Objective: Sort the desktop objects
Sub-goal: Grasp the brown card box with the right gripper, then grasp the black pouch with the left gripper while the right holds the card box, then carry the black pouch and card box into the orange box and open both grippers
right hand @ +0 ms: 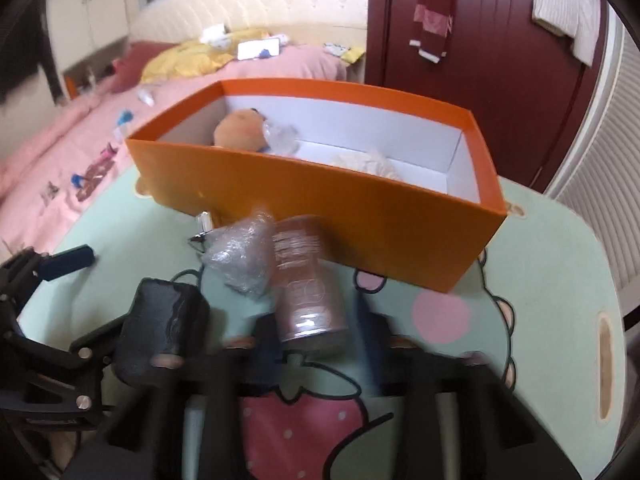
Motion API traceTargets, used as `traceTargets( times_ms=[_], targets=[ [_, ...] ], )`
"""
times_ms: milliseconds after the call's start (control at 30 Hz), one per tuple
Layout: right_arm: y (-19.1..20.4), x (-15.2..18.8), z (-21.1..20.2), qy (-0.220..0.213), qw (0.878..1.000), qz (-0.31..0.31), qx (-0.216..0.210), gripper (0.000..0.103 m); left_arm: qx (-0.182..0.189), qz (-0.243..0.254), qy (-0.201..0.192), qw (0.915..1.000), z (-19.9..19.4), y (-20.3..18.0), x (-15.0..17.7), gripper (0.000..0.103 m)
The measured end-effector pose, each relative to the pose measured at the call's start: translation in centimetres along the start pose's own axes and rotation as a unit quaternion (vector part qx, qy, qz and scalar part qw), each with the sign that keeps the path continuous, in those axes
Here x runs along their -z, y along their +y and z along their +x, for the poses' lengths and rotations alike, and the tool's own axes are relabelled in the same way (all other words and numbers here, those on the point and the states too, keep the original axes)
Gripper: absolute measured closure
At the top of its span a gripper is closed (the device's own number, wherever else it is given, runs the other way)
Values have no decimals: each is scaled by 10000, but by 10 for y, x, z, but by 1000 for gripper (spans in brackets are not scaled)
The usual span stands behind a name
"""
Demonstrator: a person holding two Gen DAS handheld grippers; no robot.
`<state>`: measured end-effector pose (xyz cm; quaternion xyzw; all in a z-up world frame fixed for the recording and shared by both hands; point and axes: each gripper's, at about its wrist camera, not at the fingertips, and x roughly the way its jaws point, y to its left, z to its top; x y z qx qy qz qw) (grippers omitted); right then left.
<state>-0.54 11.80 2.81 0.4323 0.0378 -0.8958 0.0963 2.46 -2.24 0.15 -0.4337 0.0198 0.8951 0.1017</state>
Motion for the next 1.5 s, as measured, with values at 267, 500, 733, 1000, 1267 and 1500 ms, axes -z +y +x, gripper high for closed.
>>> traceTargets(
  times_ms=[267,500,733,1000,1267,1500],
  targets=[
    [-20,11,-13,-89,9993,351,-128,84,116,-270,-128,9995,-16,4,-4,10],
    [-35,23,-19,-138,9978,646,-62,84,710,-84,-293,9970,-36,-26,-26,9],
    [-51,25,-22,-180,9957,909,-14,84,408,644,167,9970,2,-71,-32,10],
    [-50,24,-20,-180,9957,907,-59,84,570,460,109,9973,19,-60,-19,52],
    [-40,21,-26,-400,9962,758,-130,84,712,106,-134,9973,5,-38,-18,62],
    [-36,13,-35,-629,9951,719,-240,84,847,-130,-666,9941,-31,-15,-42,62]
  ],
)
